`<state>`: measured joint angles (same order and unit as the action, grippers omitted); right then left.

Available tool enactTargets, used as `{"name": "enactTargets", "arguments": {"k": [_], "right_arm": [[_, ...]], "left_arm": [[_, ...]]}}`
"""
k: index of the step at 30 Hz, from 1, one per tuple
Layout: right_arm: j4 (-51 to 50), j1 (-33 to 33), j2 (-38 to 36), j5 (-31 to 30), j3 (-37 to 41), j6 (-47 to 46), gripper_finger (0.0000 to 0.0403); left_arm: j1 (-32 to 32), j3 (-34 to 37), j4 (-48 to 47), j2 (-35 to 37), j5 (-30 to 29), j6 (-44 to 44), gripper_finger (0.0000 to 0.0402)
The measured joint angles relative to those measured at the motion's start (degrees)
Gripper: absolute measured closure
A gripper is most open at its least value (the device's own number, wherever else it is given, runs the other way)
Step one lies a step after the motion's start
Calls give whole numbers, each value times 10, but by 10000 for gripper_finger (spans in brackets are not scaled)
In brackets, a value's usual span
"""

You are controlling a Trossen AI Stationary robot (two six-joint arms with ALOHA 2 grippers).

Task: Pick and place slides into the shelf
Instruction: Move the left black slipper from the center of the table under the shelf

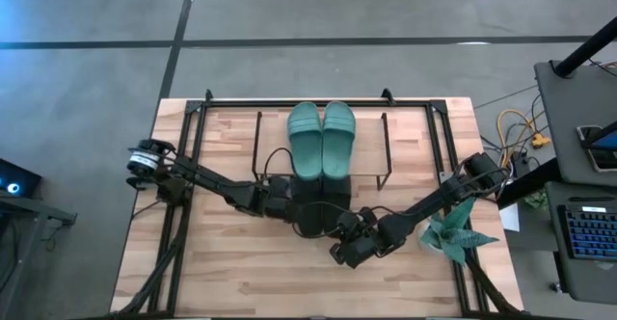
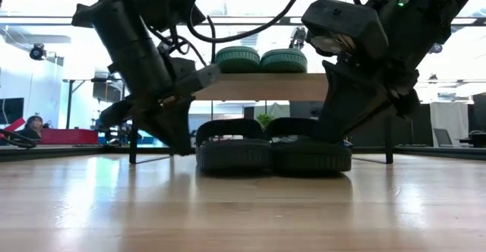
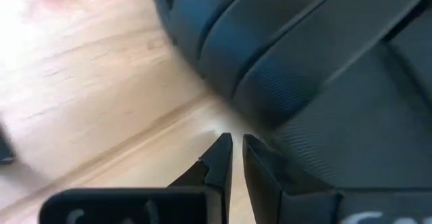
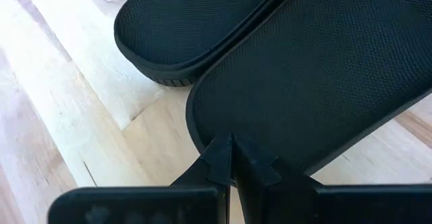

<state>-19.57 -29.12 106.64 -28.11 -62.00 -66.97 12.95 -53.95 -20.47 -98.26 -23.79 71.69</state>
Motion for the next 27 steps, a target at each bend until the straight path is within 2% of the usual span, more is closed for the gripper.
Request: {"name": "enactTargets", "arguments": {"k": [7,17,19,24,27], "right_arm": [[-1,-2,0,25,-1,-22,394],[3,-18,-1,112,0,-120,394],[3,-26,-1,92,0,-126,394],[-24,-51,-10,-36,-15,-152,394],[-54,-42,-13,-50,-23,-152,394]], "left_arm": [[7,-9,-74,17,15,-1,380],[99,-40,-19,34,39,0,380],[119,-40,6,27,42,2,380],[155,-40,48,4,38,31,380],[169,-40,89,-4,24,30,380]]}}
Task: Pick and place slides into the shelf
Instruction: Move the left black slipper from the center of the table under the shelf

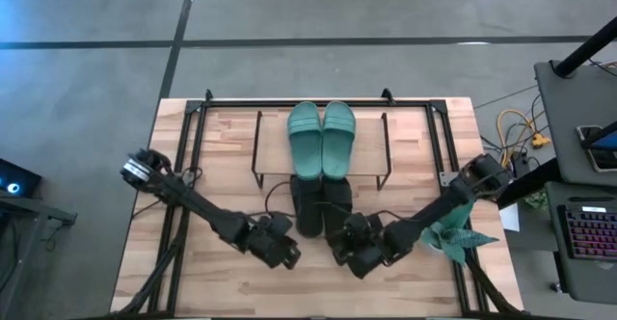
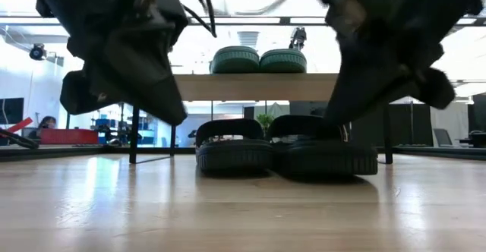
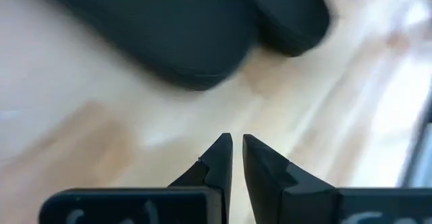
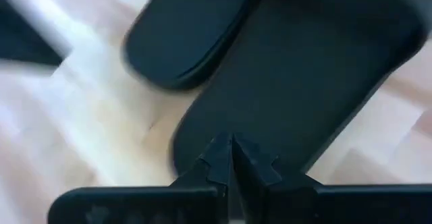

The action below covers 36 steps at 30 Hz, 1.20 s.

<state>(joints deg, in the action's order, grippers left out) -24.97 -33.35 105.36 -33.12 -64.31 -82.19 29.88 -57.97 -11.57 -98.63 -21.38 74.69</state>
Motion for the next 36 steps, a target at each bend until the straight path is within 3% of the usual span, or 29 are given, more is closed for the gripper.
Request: {"name": "enactTargets", "arguments": {"k": [3,7,9,16,23,36], "right_arm": [[-2,3,-4,22,-1,8,394],[1,1,-15,143,-2,12,394],[-2,-4,-13,171,-1,8,394],[-1,-31,-13,170,-1,-44,394],[-1,-35,-13,166,1,-53,394],[-1,-34,-13,150,7,-48,394]], "left_arm": [[5,-2,33,-9,-2,0,380],[5,-1,71,-28,-4,-3,380],[5,0,98,-42,-2,-5,380],[-1,-9,173,-84,0,-18,380],[-30,-16,156,-117,-8,-20,380],[-93,-15,90,-110,-47,-60,380]]}}
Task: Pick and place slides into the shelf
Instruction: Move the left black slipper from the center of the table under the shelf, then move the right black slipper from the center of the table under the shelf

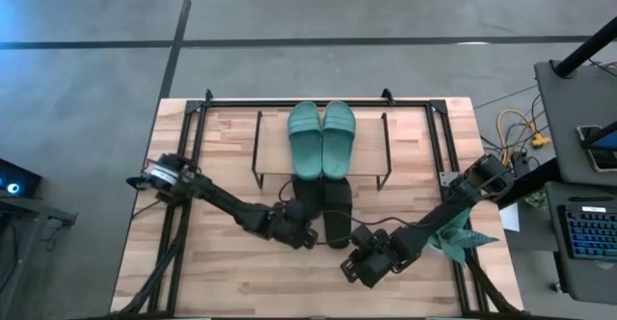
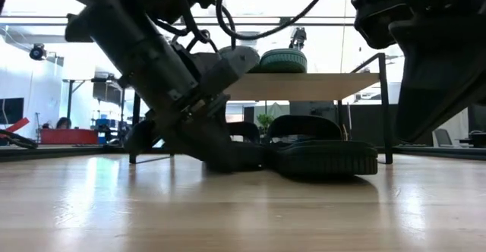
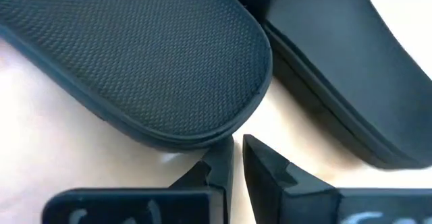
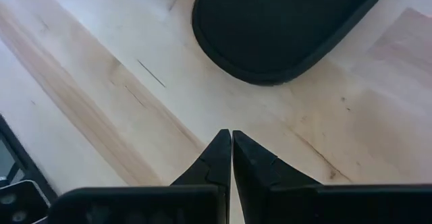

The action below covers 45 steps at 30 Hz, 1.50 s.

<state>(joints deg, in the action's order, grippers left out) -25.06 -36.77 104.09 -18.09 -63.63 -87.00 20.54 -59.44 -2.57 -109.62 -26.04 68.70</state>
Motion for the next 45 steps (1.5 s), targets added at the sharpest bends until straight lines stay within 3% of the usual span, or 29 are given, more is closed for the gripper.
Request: {"name": "enactTargets", "arguments": {"k": [8,20,30,45], "right_arm": [[0,0,0,0,8,0,394],[36,12,0,5,27,9,394],[111,61,0,19,75,50,394],[117,140,0,32,86,155,394]], "left_arm": [[-19,0,-69,18,-15,-1,380],[29,-15,41,46,-9,-7,380],[92,-30,31,57,-11,-4,380],[99,-29,29,67,-29,-5,380]]}}
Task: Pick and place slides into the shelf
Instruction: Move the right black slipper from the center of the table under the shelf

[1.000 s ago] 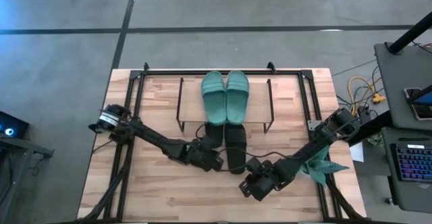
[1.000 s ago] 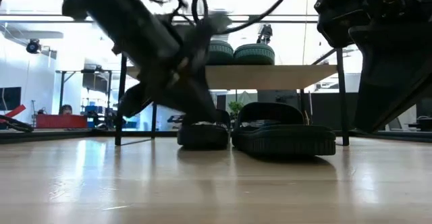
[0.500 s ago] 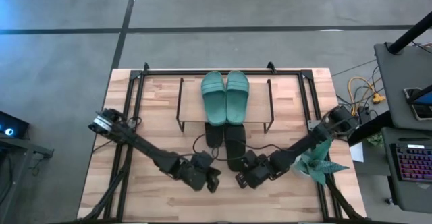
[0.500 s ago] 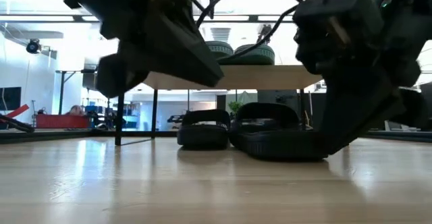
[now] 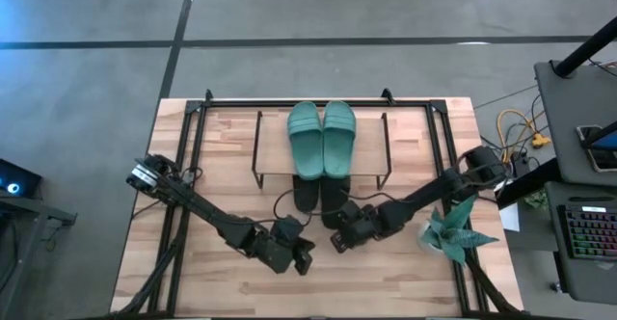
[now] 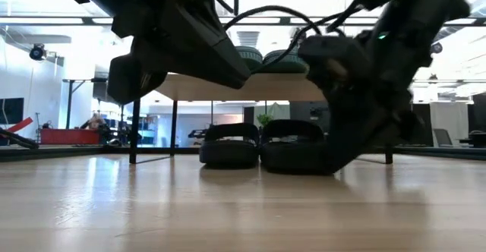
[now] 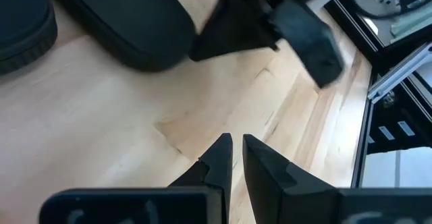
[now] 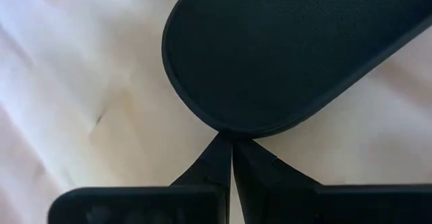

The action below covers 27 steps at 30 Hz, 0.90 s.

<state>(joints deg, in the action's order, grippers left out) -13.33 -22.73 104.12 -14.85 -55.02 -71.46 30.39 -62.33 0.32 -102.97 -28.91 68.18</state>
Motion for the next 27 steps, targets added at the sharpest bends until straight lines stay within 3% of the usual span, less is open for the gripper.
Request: {"name": "enactTargets", "arguments": {"k": [13,20,27], "right_arm": [[-1,50,0,-1,0,45,394],[-3,-3,-14,-11,-9,12,394],[-2,-80,-106,-99,-21,38,394]], "left_arm": [[0,0,0,0,-1,1,380],[-1,-1,5,2,32,-24,380],[-14,-12,8,55,52,-92,380]]}}
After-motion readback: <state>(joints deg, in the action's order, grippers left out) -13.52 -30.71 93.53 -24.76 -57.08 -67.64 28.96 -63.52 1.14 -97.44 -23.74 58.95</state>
